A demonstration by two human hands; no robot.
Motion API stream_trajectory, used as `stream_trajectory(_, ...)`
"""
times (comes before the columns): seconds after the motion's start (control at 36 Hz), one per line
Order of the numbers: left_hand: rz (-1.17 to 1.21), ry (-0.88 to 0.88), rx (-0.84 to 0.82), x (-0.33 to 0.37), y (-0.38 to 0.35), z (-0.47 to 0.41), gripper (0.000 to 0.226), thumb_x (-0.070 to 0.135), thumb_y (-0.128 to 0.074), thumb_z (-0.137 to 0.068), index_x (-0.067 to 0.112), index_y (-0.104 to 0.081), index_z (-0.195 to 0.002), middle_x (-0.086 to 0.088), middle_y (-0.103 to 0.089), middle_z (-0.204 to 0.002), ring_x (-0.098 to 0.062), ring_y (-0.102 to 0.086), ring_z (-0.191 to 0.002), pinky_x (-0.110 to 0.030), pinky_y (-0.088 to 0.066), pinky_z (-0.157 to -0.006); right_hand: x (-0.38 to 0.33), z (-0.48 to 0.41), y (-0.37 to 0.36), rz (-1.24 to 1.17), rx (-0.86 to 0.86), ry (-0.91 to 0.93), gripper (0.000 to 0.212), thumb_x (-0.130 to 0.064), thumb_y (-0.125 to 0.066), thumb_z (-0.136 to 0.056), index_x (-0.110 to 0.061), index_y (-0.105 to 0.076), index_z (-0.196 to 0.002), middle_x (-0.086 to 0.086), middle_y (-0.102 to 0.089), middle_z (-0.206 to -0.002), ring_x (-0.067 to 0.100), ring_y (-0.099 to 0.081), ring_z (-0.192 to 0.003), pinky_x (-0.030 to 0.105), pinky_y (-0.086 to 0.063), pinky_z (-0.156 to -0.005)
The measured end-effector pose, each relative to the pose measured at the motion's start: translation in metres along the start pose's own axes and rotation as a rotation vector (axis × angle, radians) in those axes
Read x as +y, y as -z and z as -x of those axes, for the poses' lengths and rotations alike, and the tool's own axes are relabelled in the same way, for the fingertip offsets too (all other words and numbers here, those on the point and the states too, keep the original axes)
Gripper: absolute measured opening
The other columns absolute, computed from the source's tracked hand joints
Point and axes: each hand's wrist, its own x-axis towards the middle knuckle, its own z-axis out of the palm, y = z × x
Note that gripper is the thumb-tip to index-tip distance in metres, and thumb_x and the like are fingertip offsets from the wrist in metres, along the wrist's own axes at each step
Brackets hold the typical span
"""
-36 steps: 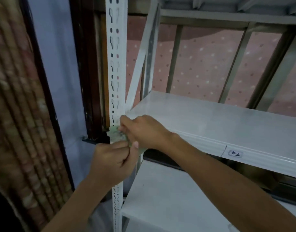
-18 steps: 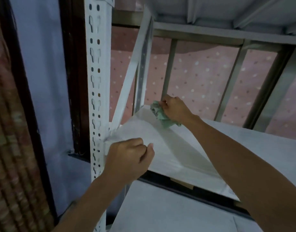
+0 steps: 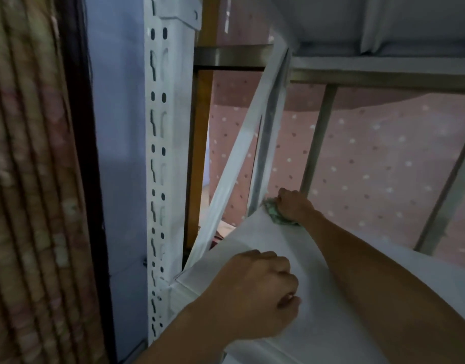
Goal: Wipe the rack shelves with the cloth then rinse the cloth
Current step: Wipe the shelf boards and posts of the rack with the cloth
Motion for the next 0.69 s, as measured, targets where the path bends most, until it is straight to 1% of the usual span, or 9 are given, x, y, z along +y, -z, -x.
stream_trajectory(0.06, 0.02, 0.042, -0.046, -0.004, 0.001, 0.0, 0.041, 0.046, -0.045, -0.095, 0.023, -0.073, -0.077, 0.006, -0.066, -0.082, -0.013, -0.057, -0.073, -0.035, -0.055, -0.069, -0.005, -0.003, -0.003, 0.05, -0.024, 0.049, 0.035, -0.034, -0.033, -0.105, -0.007, -0.05, -0.121, 0.016, -0.064, -0.11, 0.028, -0.06, -0.088, 0.039, -0.051, -0.082)
stream_trajectory(0.17, 0.105, 0.151, -0.115, -0.008, 0.003, 0.001, 0.057, 0.054, -0.031, -0.092, 0.022, -0.078, -0.089, 0.005, -0.072, -0.091, -0.014, -0.063, -0.081, -0.037, -0.059, -0.082, -0.017, 0.003, -0.003, 0.11, -0.045, 0.13, 0.038, -0.037, -0.029, -0.106, -0.008, -0.047, -0.124, 0.015, -0.062, -0.103, 0.024, -0.052, -0.077, 0.033, -0.041, -0.07)
stream_trajectory(0.31, 0.156, 0.169, -0.084, -0.007, 0.003, 0.003, 0.054, 0.052, -0.037, -0.087, 0.019, -0.079, -0.081, 0.001, -0.073, -0.085, -0.021, -0.066, -0.079, -0.041, -0.061, -0.075, -0.039, 0.032, 0.001, 0.125, -0.089, 0.267, 0.039, -0.039, -0.025, -0.106, -0.011, -0.044, -0.125, 0.017, -0.062, -0.096, 0.026, -0.052, -0.074, 0.033, -0.037, -0.067)
stream_trajectory(0.42, 0.19, 0.196, -0.053, -0.008, 0.006, 0.011, 0.048, 0.048, -0.044, -0.088, 0.017, -0.079, -0.081, 0.0, -0.073, -0.087, -0.024, -0.067, -0.081, -0.043, -0.06, -0.076, -0.062, 0.072, 0.007, 0.074, -0.013, 0.419, 0.028, -0.035, -0.033, -0.106, -0.011, -0.046, -0.11, 0.01, -0.055, -0.073, 0.026, -0.051, -0.06, 0.037, -0.043, -0.06)
stream_trajectory(0.47, 0.182, 0.183, -0.012, -0.01, 0.007, 0.021, 0.041, 0.042, -0.05, -0.09, 0.016, -0.079, -0.078, 0.0, -0.072, -0.083, -0.023, -0.066, -0.075, -0.041, -0.06, -0.067, -0.071, 0.095, 0.01, 0.032, -0.002, 0.484, 0.026, -0.035, -0.037, -0.105, -0.012, -0.047, -0.104, 0.008, -0.056, -0.07, 0.024, -0.052, -0.057, 0.04, -0.046, -0.057)
stream_trajectory(0.53, 0.163, 0.163, 0.04, -0.011, 0.009, 0.033, 0.036, 0.037, -0.055, -0.09, 0.015, -0.079, -0.075, 0.001, -0.07, -0.08, -0.021, -0.065, -0.068, -0.039, -0.059, -0.06, -0.08, 0.118, 0.015, 0.003, -0.013, 0.535, 0.023, -0.038, -0.039, -0.105, -0.017, -0.046, -0.1, 0.004, -0.056, -0.067, 0.019, -0.05, -0.054, 0.039, -0.043, -0.056)
stream_trajectory(0.58, 0.16, 0.131, 0.148, -0.011, 0.016, 0.047, 0.036, 0.034, -0.054, -0.09, 0.014, -0.076, -0.069, 0.002, -0.067, -0.074, -0.018, -0.062, -0.063, -0.035, -0.057, -0.055, -0.093, 0.144, 0.022, -0.019, -0.03, 0.57, 0.019, -0.04, -0.04, -0.104, -0.024, -0.042, -0.093, -0.002, -0.052, -0.063, 0.014, -0.046, -0.052, 0.038, -0.041, -0.056)
stream_trajectory(0.64, 0.174, 0.094, 0.28, -0.012, 0.024, 0.063, 0.033, 0.03, -0.058, -0.089, 0.013, -0.071, -0.064, 0.0, -0.066, -0.072, -0.015, -0.059, -0.064, -0.032, -0.056, -0.058, -0.105, 0.169, 0.026, -0.023, -0.044, 0.596, 0.018, -0.04, -0.04, -0.102, -0.023, -0.043, -0.095, -0.007, -0.049, -0.062, 0.013, -0.046, -0.052, 0.036, -0.042, -0.056)
stream_trajectory(0.69, 0.179, 0.073, 0.389, -0.013, 0.033, 0.08, 0.028, 0.023, -0.063, -0.09, 0.012, -0.068, -0.065, -0.002, -0.066, -0.076, -0.014, -0.058, -0.07, -0.031, -0.053, -0.067, -0.117, 0.193, 0.031, -0.028, -0.035, 0.619, 0.034, -0.044, -0.033, -0.096, -0.016, -0.05, -0.104, -0.001, -0.056, -0.067, 0.018, -0.052, -0.057, 0.035, -0.045, -0.057)
